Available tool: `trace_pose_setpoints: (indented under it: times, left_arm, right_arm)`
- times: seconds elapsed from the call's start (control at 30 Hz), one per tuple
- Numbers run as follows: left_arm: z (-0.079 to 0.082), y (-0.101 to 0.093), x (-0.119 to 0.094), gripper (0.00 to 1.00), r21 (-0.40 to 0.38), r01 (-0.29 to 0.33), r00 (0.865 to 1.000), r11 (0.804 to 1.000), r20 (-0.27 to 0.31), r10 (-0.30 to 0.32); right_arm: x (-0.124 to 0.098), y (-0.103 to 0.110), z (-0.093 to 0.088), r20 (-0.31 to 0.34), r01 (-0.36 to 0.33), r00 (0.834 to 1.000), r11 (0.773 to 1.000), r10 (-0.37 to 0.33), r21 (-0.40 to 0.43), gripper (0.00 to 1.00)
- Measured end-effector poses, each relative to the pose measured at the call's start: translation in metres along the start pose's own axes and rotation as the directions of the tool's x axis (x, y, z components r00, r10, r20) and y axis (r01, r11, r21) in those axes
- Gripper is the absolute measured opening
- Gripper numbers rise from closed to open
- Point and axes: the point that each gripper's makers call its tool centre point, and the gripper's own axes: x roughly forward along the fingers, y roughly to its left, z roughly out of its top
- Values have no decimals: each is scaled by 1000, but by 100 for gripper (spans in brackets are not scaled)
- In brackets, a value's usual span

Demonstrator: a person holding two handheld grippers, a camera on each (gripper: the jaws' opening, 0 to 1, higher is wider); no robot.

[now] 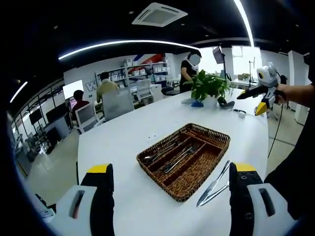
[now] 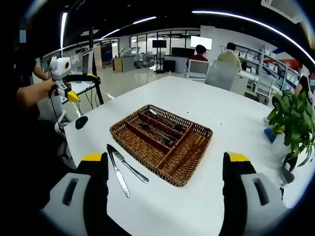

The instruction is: Arrange the knives, forks, and spoons in their matching storage slots by inserting each utensil handle-first until every utensil is classified and aligned in the correct compartment

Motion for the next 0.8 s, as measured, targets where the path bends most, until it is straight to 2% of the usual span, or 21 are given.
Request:
trace_pose_setpoints:
  times: [0.37, 0.47, 0.63, 0.8]
  left_arm:
    - [-5, -3, -9, 99, 8, 1, 1000, 1000, -4, -1]
    - [-6, -1, -11, 99, 11, -11, 1000, 1000, -3, 12]
    - [-11, -3, -12, 99, 10, -6, 1000, 1000, -6, 6]
    - [-25, -1, -10, 99, 4, 1, 1000, 1000, -29, -1]
  right_arm:
    - [4, 13, 14, -2, -53, 999, 985, 54, -165, 100]
    - [15, 19, -2, -81, -100, 993, 982, 88, -160, 100]
    - [25, 33, -8, -114, -148, 985, 972, 128, -184, 96]
    - [39, 48, -23, -191, -211, 967, 951, 168, -227, 93]
